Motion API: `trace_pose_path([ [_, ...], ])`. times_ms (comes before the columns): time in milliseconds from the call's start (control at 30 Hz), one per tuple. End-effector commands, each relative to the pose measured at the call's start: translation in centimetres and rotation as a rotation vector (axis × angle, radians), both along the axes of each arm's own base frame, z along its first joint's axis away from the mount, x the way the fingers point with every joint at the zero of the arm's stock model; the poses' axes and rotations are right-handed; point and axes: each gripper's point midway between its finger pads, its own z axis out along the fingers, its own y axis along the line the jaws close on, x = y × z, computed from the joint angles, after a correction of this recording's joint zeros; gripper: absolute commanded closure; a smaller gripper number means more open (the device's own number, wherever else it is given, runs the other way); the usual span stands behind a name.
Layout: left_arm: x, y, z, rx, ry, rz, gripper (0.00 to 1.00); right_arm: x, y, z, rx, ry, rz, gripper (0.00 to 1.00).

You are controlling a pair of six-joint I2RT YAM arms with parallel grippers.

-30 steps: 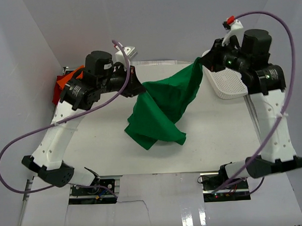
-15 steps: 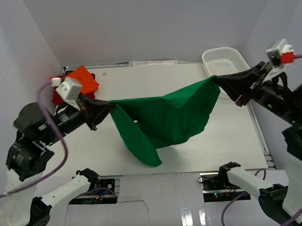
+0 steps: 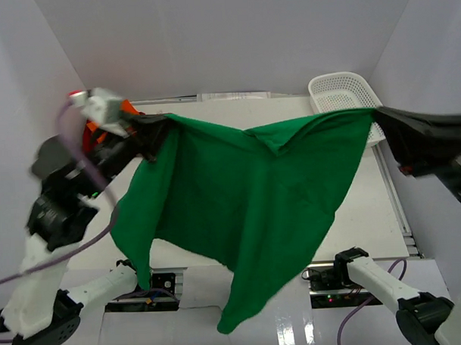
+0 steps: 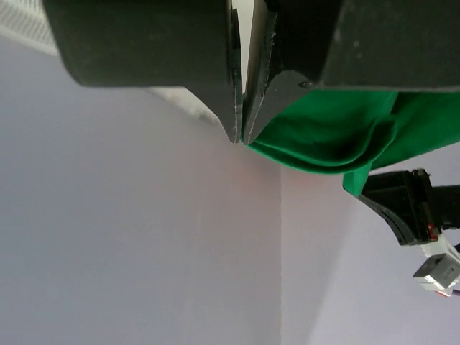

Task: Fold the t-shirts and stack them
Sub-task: Flatten out the tshirt

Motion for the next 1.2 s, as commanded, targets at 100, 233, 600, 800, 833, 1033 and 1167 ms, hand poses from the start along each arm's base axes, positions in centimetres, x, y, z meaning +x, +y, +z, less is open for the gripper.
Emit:
trace_pose_path([
  [100,9.9,-9.9,-23.1,0.233,0.558,-0.105,1.0,20.5,3.0,-18.6,-0.122,0.645,-0.188,0.92],
  [233,10.1,-12.7,-33.2,0.272,0.78,-0.197,1.0,24.1,3.5,-27.5,-0.207,0.852,-0.222,0.92],
  [600,10.8,-14.7,-40.8,0.36,0.964,-0.156,1.0,26.5,2.8,-35.2,-0.282,1.031,-0.29,0.92],
  [800,13.9,-12.5,-37.2,0.303,0.889,-0.017,0.21,26.4,3.1,-36.3,-0.299,1.055,-0.269,0.92],
  [833,13.7,-12.7,-36.5,0.282,0.893,-0.071,0.12,26.4,3.1,-36.4,-0.301,1.057,-0.269,0.92],
  [1033,16.9,-7.2,-37.4,0.216,0.998,-0.033,0.04,26.2,3.0,-37.0,-0.307,1.069,-0.261,0.92],
  [1167,17.7,-2.7,-39.1,0.123,1.123,-0.051,0.04,26.1,3.3,-36.9,-0.306,1.064,-0.242,0.92],
])
